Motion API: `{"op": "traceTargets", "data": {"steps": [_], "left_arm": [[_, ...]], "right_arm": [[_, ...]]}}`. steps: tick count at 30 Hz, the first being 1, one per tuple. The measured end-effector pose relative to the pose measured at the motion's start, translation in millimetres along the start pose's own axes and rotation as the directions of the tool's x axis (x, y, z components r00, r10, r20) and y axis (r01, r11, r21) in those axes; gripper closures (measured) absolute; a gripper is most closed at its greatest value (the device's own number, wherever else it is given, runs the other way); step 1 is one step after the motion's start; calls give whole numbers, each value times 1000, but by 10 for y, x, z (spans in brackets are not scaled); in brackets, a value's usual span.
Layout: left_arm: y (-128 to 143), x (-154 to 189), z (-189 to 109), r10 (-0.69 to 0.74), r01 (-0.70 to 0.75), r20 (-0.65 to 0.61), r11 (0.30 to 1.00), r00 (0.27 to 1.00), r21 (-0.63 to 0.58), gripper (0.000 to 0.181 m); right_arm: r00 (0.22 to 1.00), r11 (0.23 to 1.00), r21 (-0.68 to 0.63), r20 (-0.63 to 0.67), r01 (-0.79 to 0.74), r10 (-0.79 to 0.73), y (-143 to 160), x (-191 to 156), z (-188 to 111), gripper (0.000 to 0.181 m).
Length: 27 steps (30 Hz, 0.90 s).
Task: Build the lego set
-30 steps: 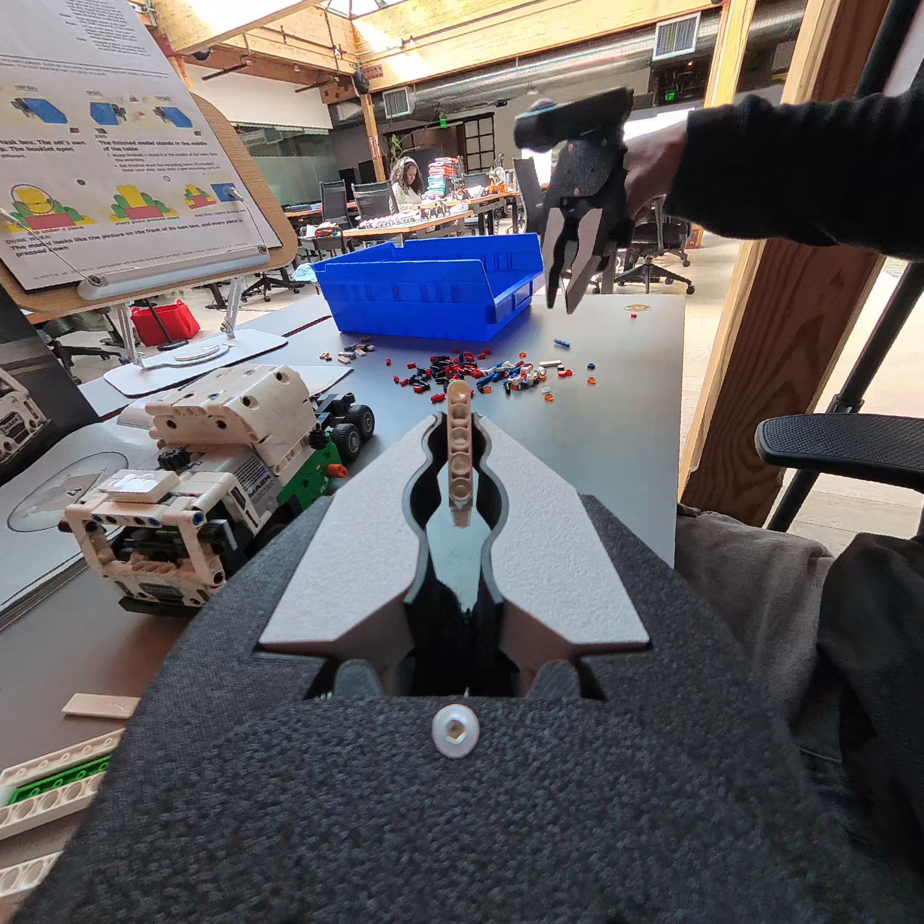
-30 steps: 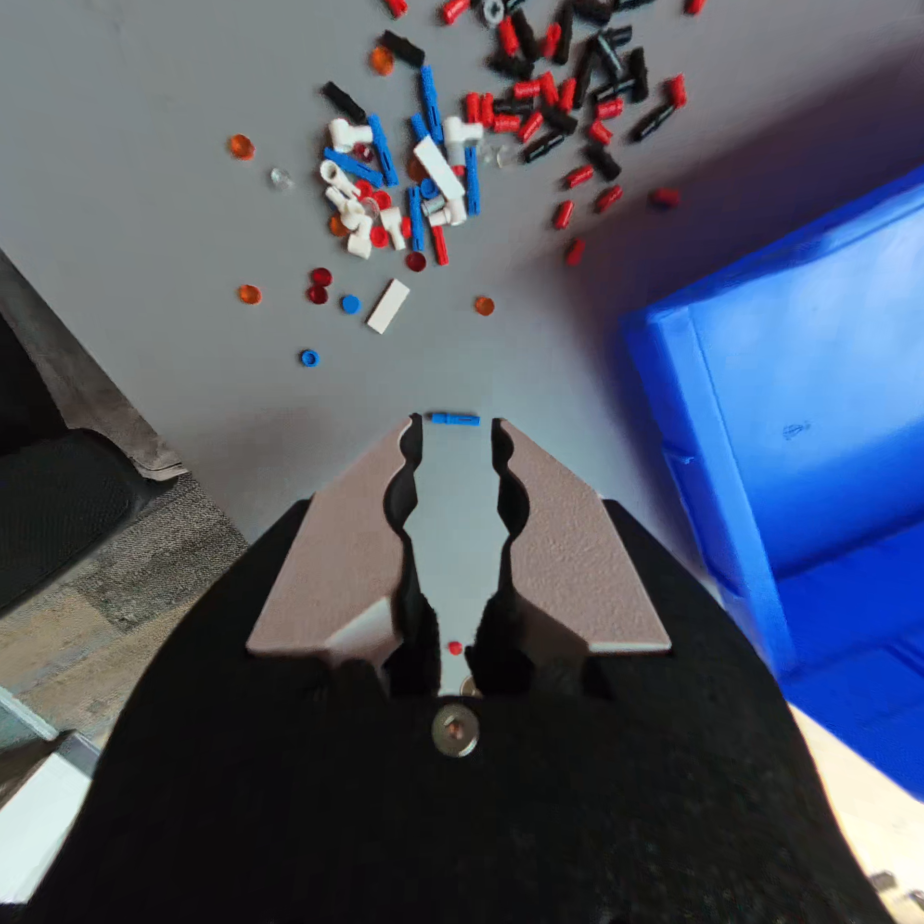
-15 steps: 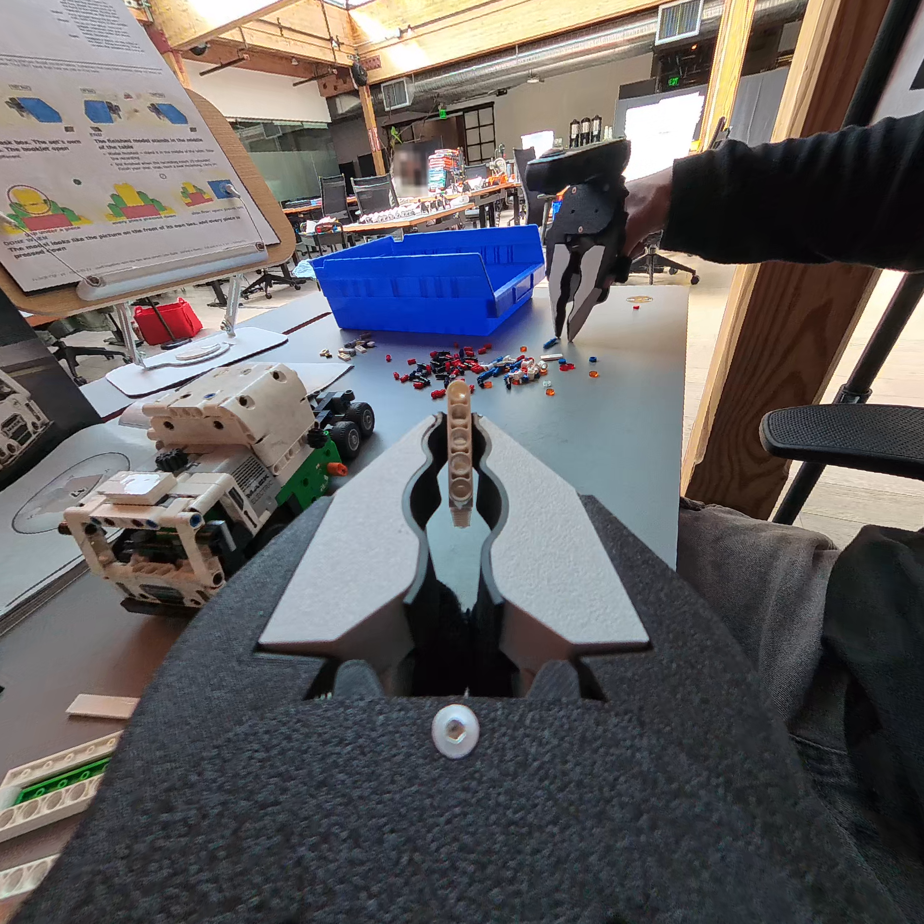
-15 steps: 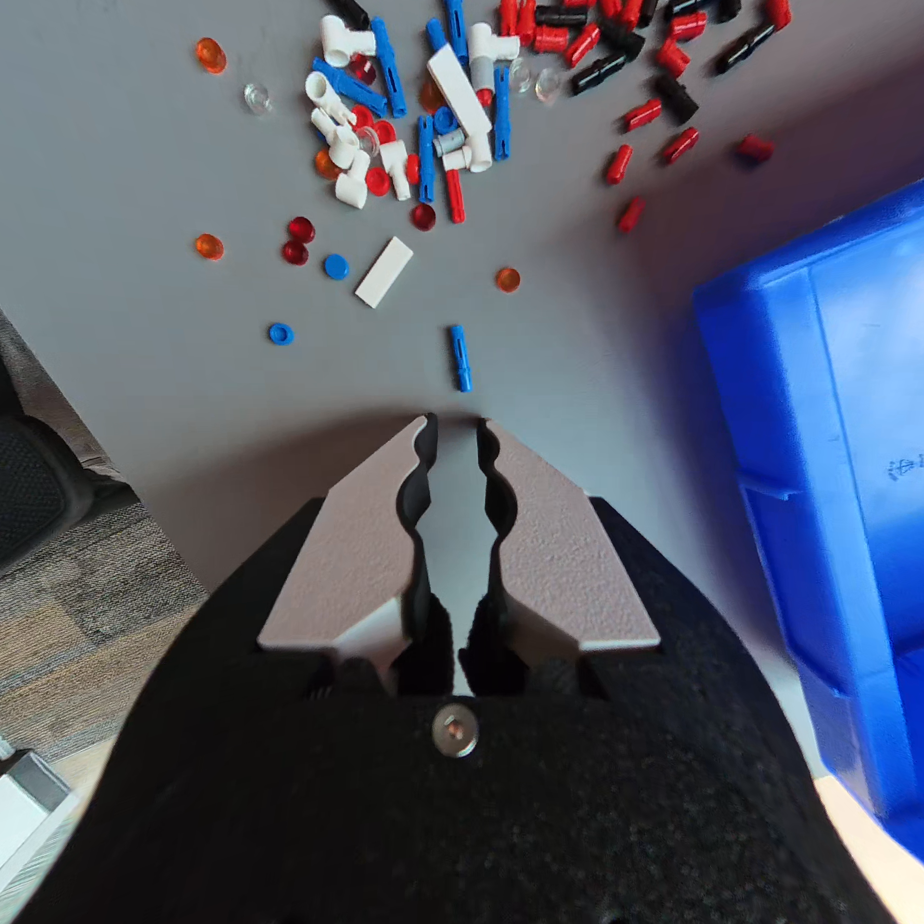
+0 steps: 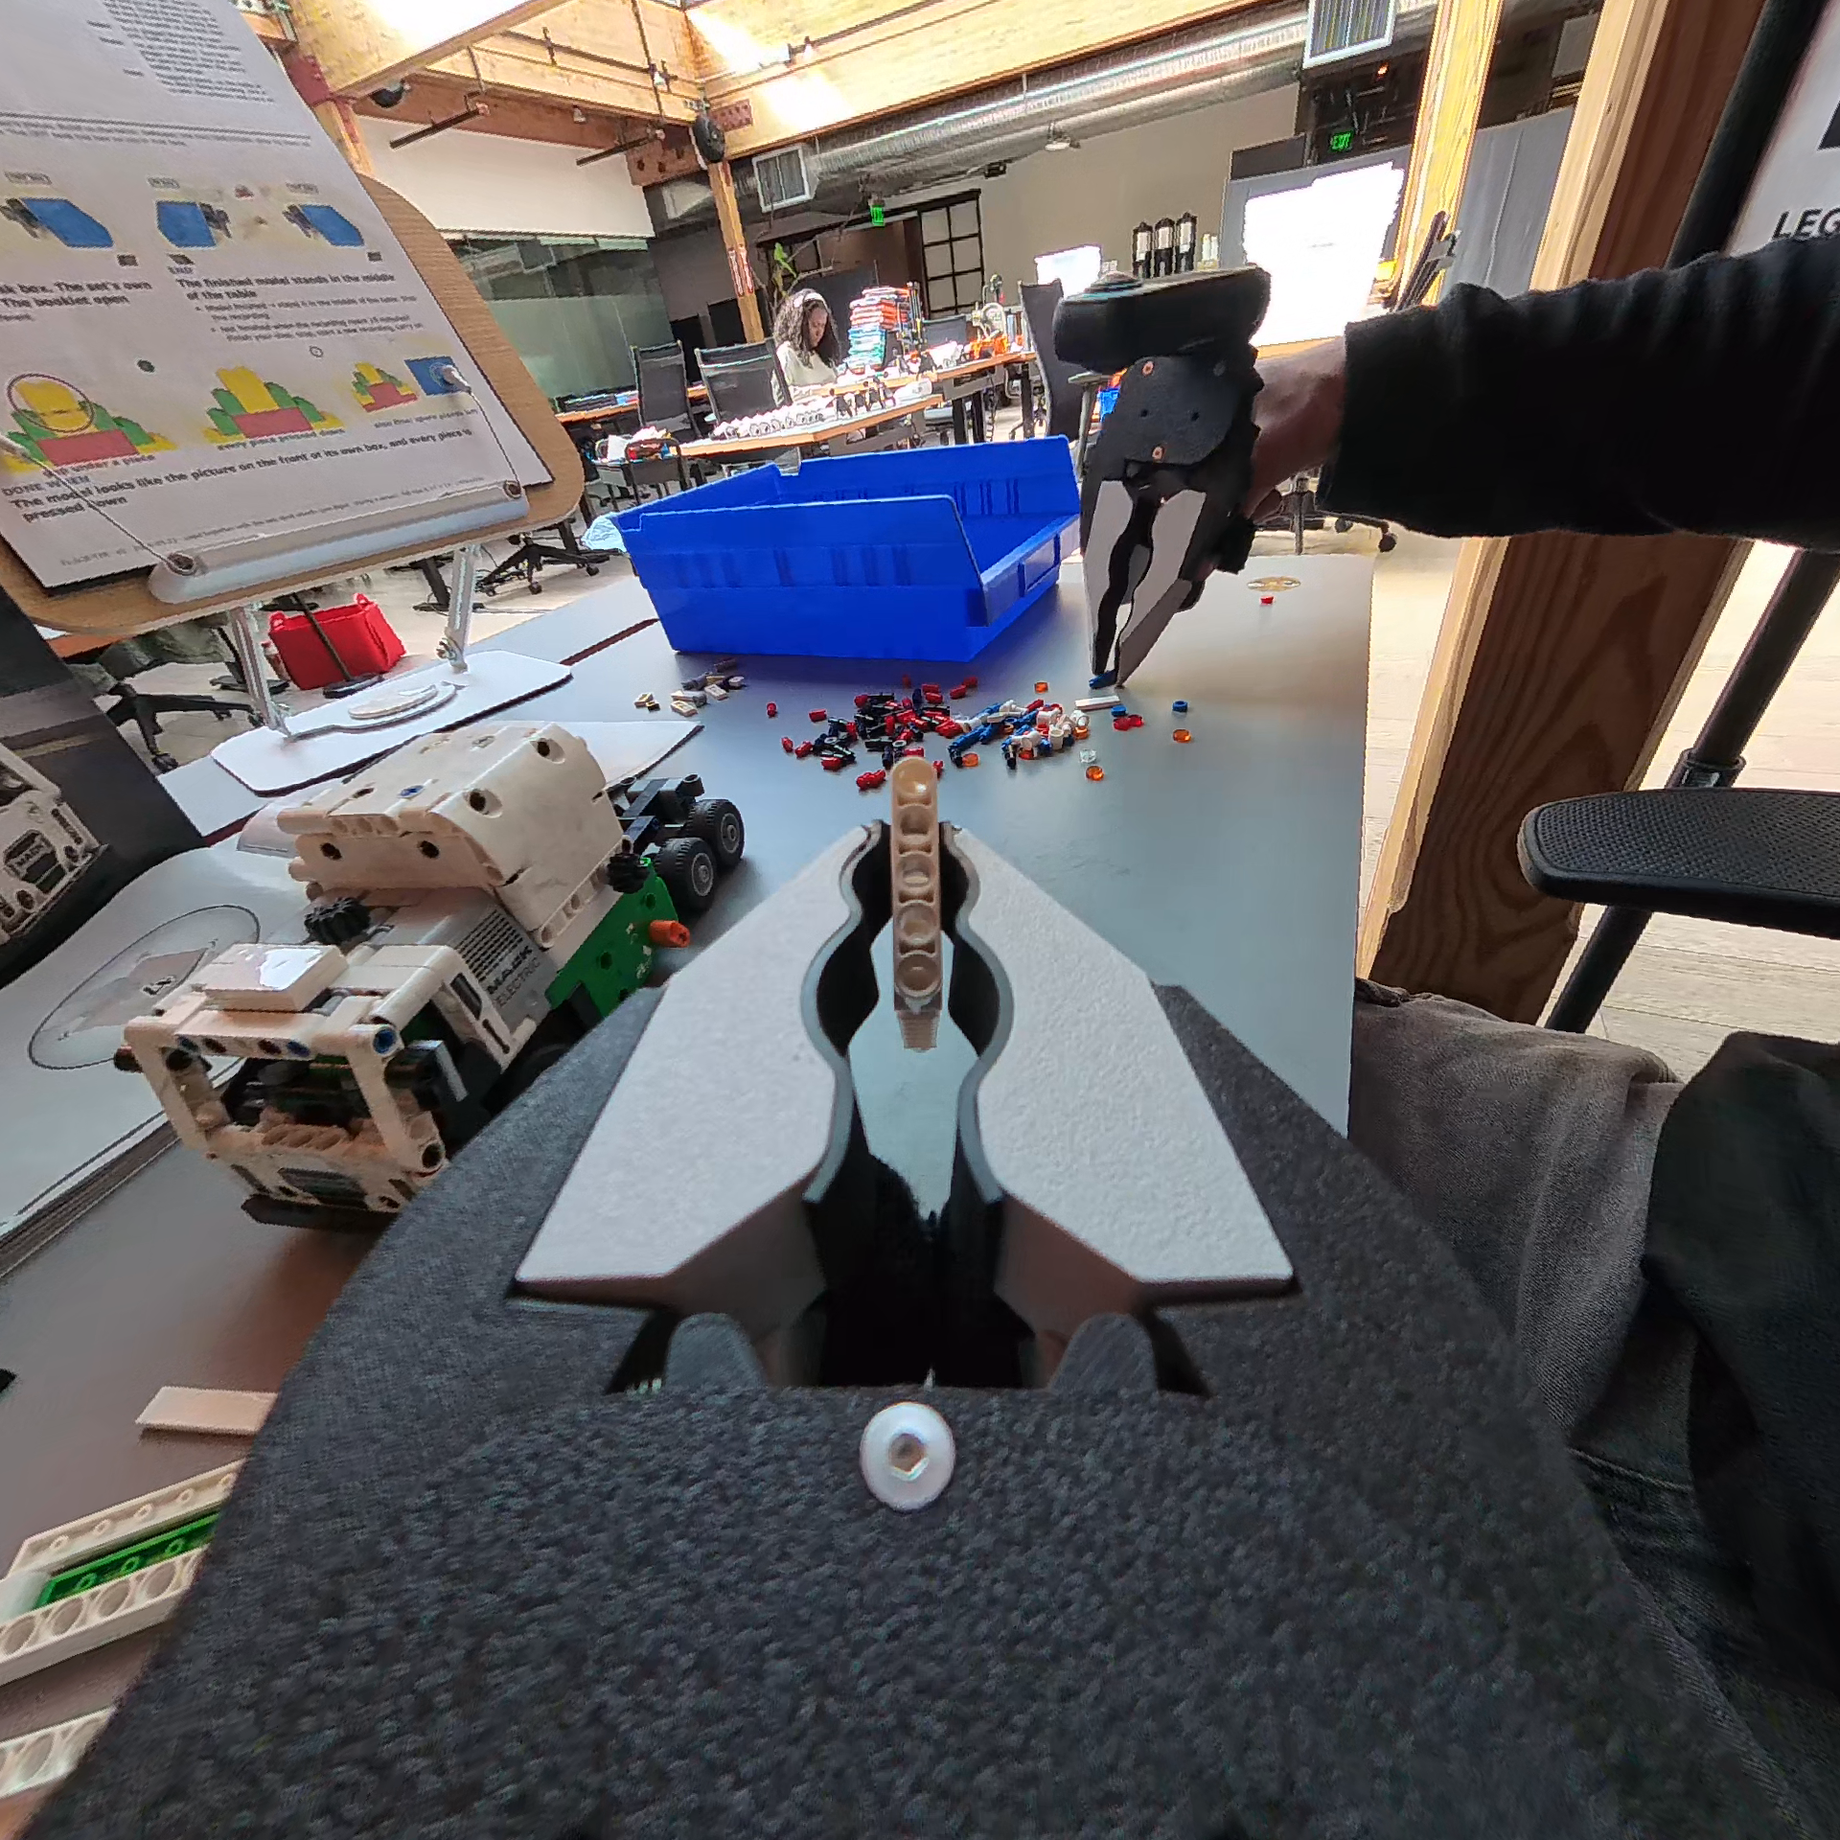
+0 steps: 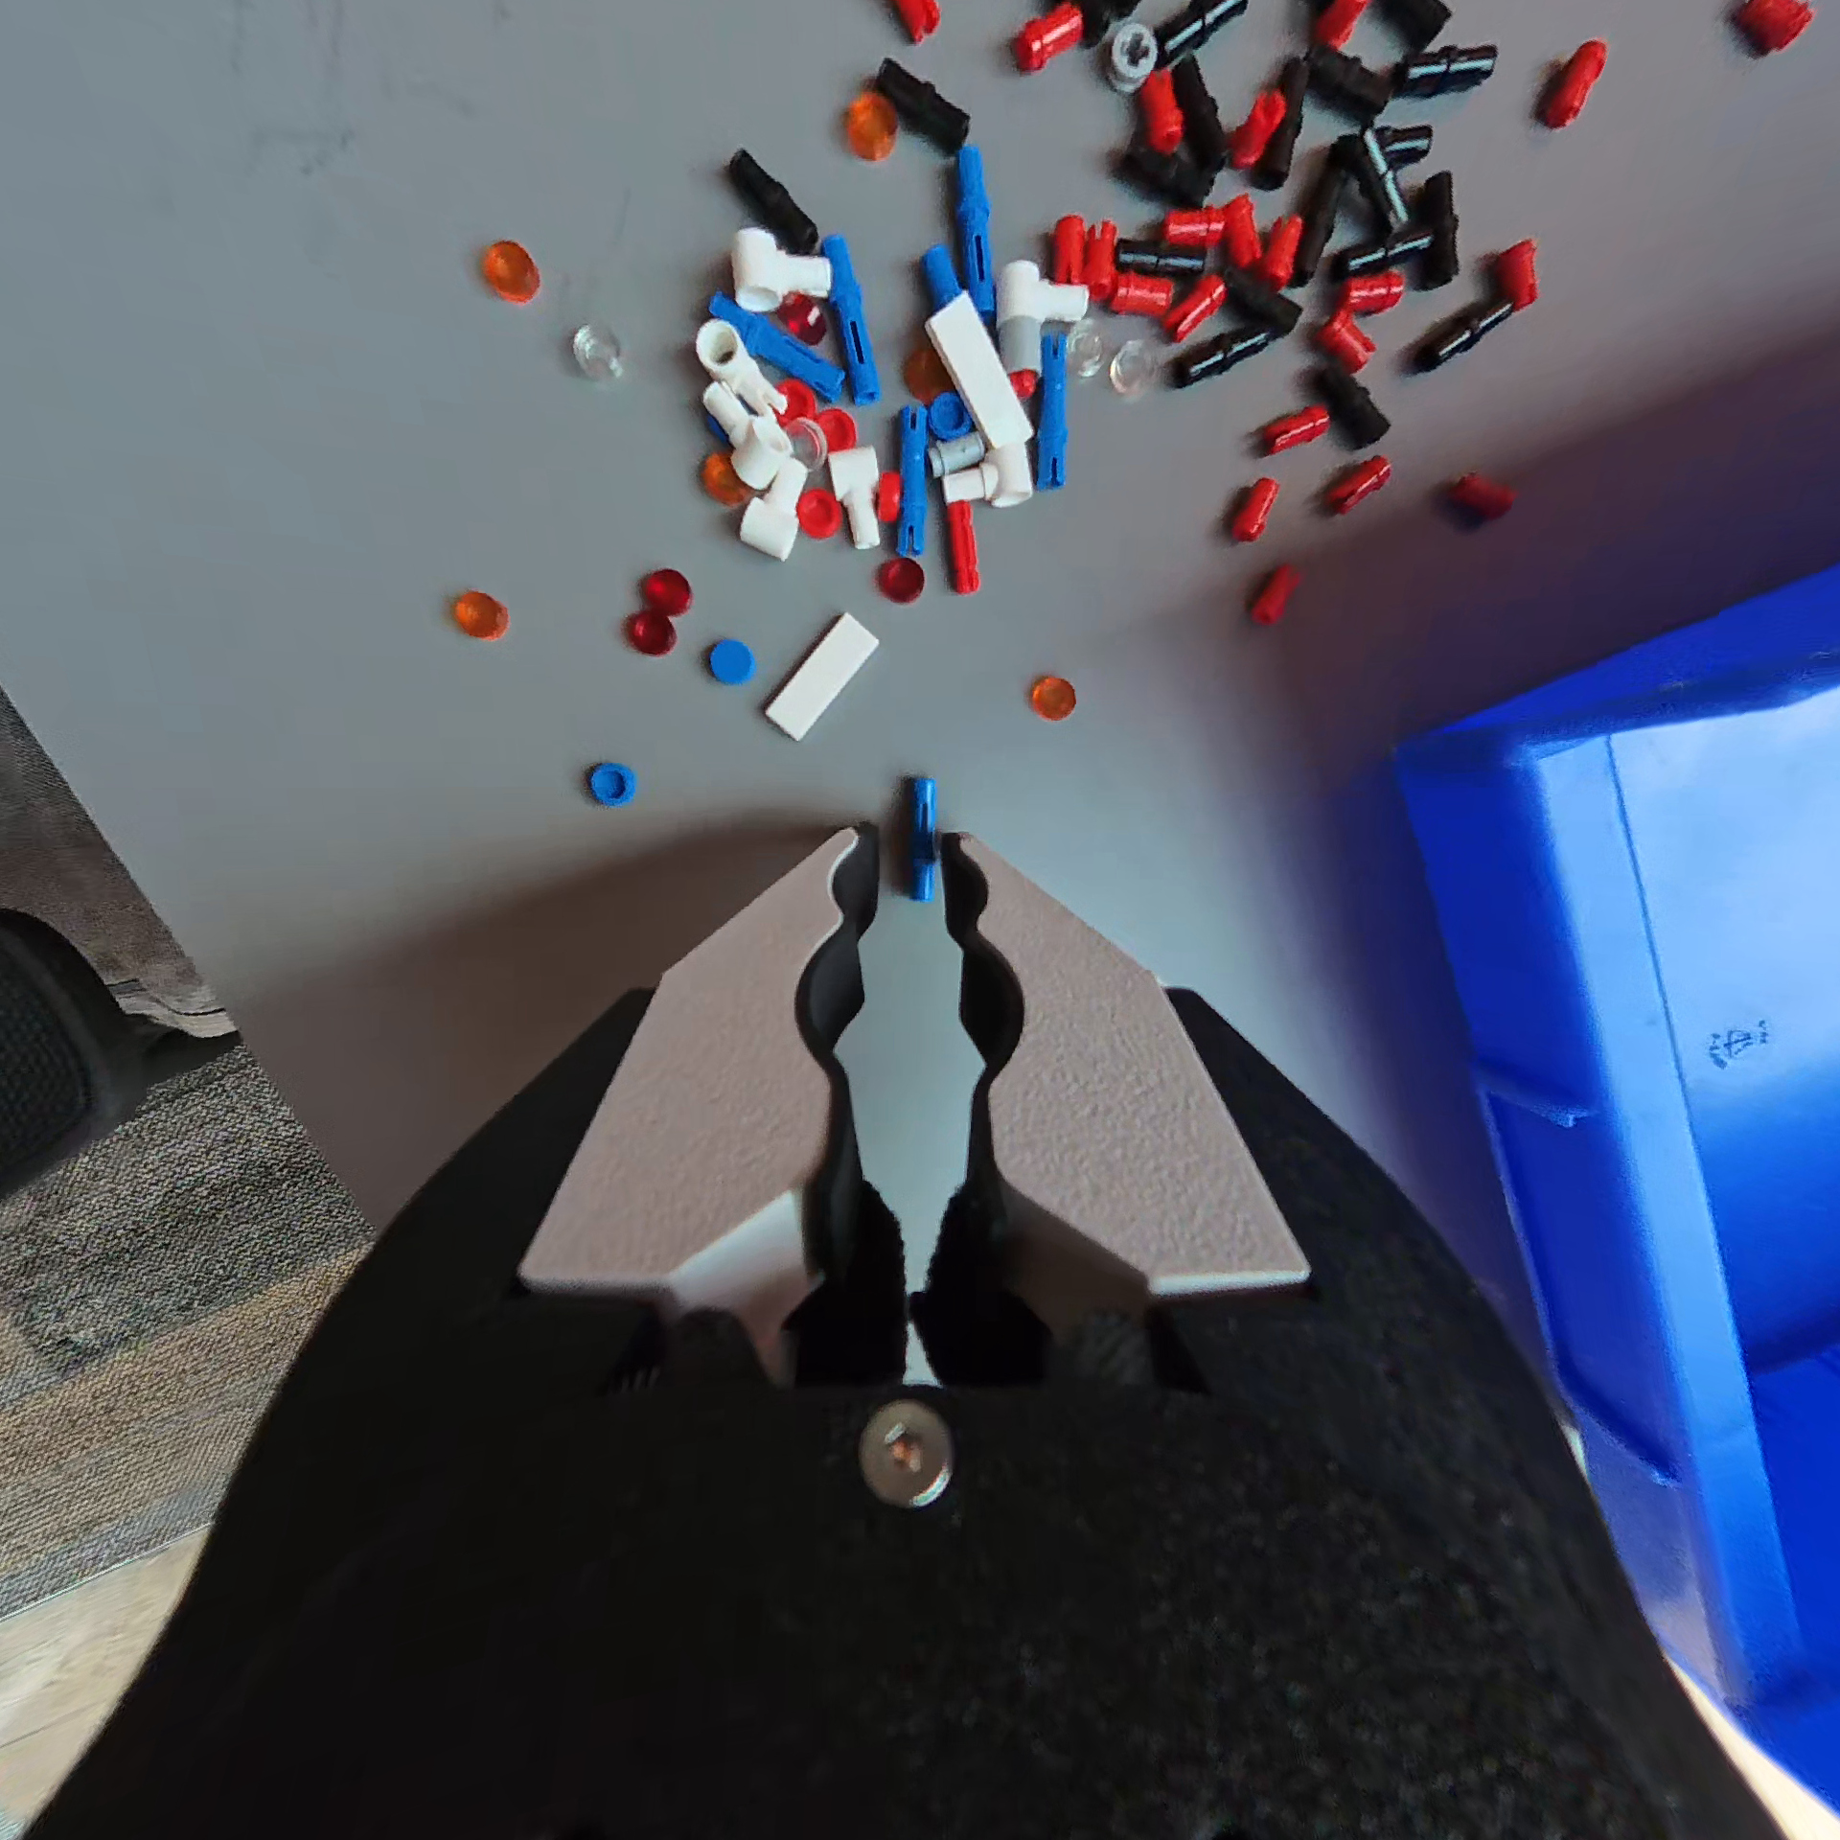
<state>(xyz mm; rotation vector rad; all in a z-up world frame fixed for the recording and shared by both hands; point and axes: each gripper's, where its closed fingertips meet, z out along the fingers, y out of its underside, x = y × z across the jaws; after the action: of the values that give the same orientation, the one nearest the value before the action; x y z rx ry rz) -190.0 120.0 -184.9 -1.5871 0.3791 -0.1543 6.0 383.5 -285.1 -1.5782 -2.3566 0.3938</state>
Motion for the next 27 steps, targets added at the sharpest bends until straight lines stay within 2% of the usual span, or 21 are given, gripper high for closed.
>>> {"op": "traceTargets", "data": {"steps": [1, 7, 8, 10, 11, 13, 15, 17, 19, 23, 25, 27], "left_arm": [[1, 0, 1, 0, 0, 0, 1000, 1000, 0, 175], [-3, 0, -3, 2, -2, 0, 1000, 1000, 3, 175], [-13, -2, -12, 3, -3, 3, 1000, 1000, 10, 175], [-51, -25, -42, -5, 5, 14, 999, 1000, 40, 175], [-71, -44, -58, -18, 17, 18, 998, 1000, 56, 175], [-152, -69, -90, -73, 72, 12, 991, 997, 114, 176], [-301, -43, -100, -198, 204, -49, 955, 979, 215, 176], [-425, 48, -53, -308, 339, -146, 898, 940, 282, 175], [-473, 124, 31, -348, 391, -186, 869, 919, 302, 176], [-451, 68, 165, -328, 335, -78, 889, 942, 311, 176], [-442, 1, 178, -327, 315, -19, 891, 945, 326, 176], [-429, -62, 183, -319, 290, 35, 898, 947, 331, 176]], "right_arm": [[1000, 1000, -5, 5, 4, -4, -13, -5, 6, 170], [998, 995, -85, 36, -44, 47, -38, 30, 25, 178], [997, 996, -56, 48, -62, 65, -110, 17, 17, 178], [990, 982, 159, 112, -102, 85, -559, -133, -114, 179], [981, 946, 294, 174, -137, 88, -871, -282, -232, 179], [969, 798, 571, 237, -193, 65, -1527, -564, -512, 178], [944, 553, 775, 325, -305, 65, -2083, -835, -791, 178], [915, 345, 853, 402, -390, 40, -2483, -1076, -956, 179], [903, 182, 885, 426, -429, 54, -2780, -1198, -1014, 178], [837, 33, 843, 526, -536, 152, -3086, -1280, -893, 178], [832, 24, 854, 501, -520, 237, -3127, -1256, -763, 178], [840, -5, 866, 487, -501, 239, -3148, -1254, -752, 178]]}}
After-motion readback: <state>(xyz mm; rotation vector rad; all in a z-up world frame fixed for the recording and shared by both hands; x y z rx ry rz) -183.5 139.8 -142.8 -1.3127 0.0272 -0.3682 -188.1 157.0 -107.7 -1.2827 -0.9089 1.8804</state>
